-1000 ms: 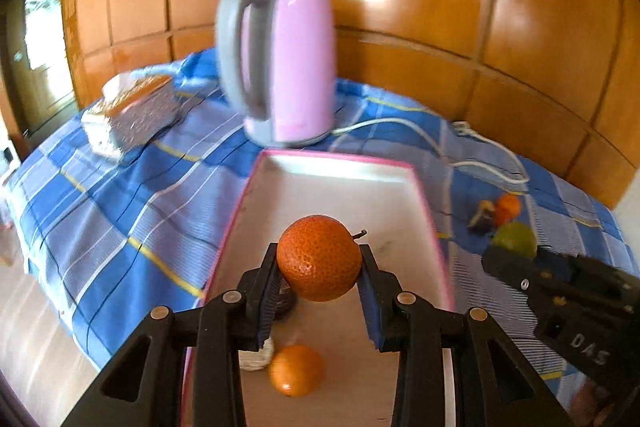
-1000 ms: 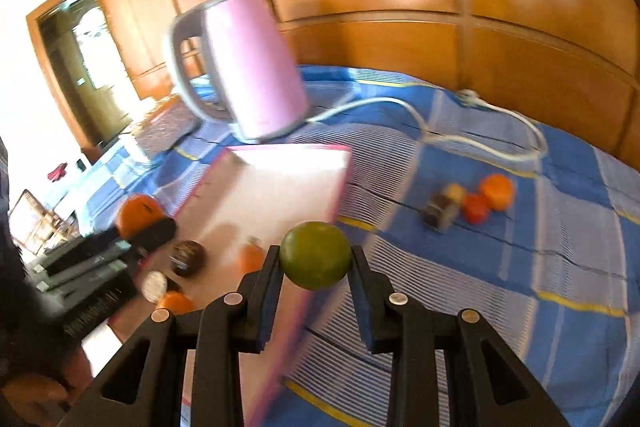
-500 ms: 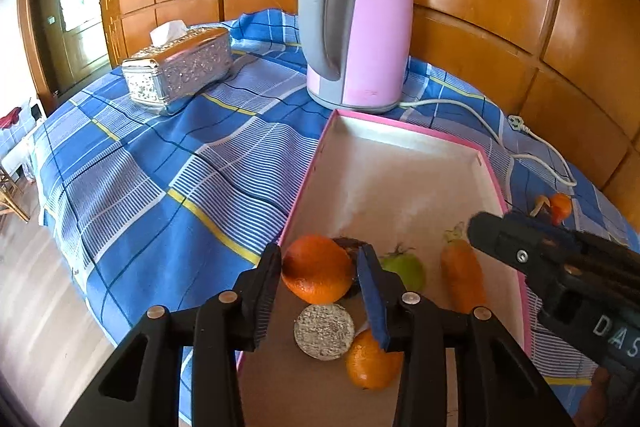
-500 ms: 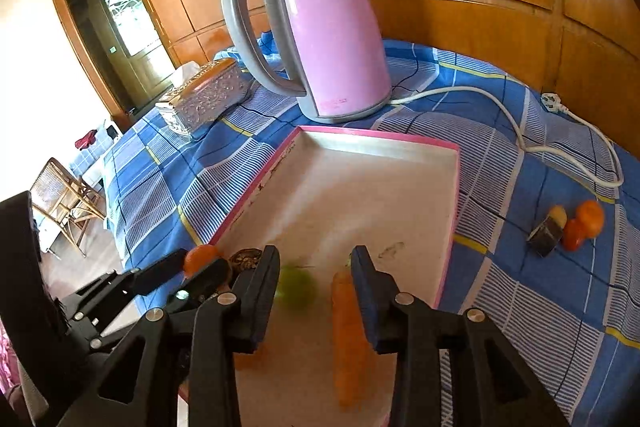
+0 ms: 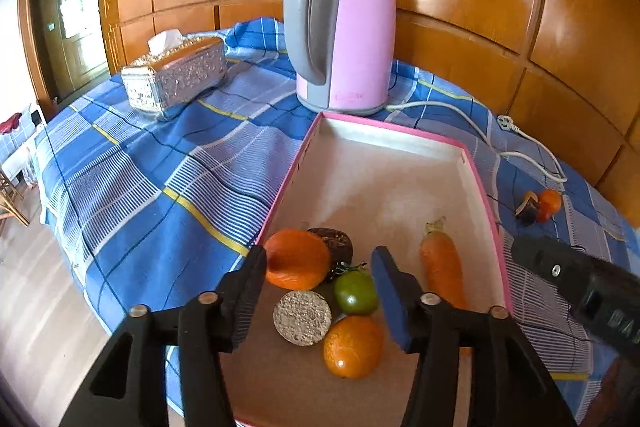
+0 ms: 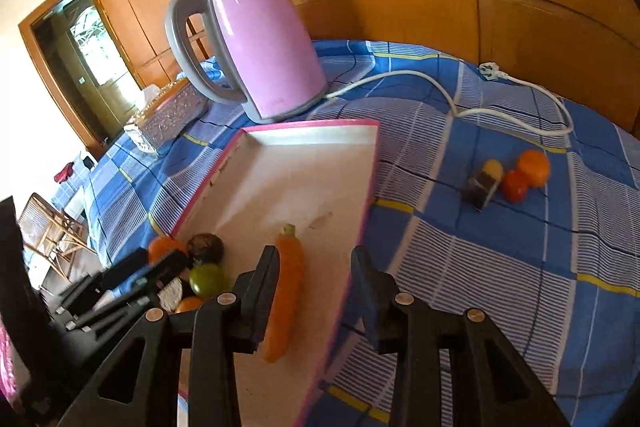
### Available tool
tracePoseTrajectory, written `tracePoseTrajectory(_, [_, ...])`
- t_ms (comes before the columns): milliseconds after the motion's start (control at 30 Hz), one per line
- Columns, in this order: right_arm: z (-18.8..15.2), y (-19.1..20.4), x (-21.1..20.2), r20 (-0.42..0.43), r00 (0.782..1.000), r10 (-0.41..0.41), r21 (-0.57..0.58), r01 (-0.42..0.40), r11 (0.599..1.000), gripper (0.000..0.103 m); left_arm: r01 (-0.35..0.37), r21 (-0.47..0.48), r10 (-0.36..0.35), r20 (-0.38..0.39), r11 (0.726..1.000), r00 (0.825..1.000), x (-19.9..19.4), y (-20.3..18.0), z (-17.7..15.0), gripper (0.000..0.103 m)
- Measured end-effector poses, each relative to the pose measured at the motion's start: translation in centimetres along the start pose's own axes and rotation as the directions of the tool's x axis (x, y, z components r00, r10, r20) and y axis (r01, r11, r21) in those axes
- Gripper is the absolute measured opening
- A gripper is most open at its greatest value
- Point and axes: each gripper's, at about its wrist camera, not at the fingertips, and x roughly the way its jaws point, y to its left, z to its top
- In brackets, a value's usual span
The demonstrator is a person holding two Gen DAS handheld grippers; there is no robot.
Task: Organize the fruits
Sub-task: 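Withdraw both tools from the tray toward the remaining produce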
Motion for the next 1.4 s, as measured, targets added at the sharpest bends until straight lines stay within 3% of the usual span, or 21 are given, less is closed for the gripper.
tracePoseTrajectory(333, [-1.2, -0.4, -1.6, 0.035, 0.998, -0.047, -0.003, 0.047, 0.999, 0.038, -0.012, 0.017, 0.011, 0.055, 1.000, 0.998, -1.9, -0.3, 0.0, 0.062])
tracePoseTrajectory(467, [-1.5, -1.0, -2.3, 0.055, 0.996, -0.068, 0.009, 0.068, 0.998, 0.038, 0.017, 0.046, -0.020, 0.066, 0.999, 0.998, -2.4, -1.3, -0.1, 0.080])
tracePoseTrajectory(1000, [-3.3, -8.2, -5.8, 0.089, 0.976, -0.201, 0.166, 0.184, 0.969, 0.037, 0.139, 0.201, -0.155, 0.065, 0.970, 0.986, -4.3, -8.5, -0.8, 0.078])
tracePoseTrajectory(1400, [-4.3, -12.7, -7.4, 0.090, 0.951, -0.297, 0.229, 0.271, 0.935, 0.037, 0.178, 0.284, -0.188, 0.008, 0.942, 0.982, -3.3, -12.5, -2.1, 0.078])
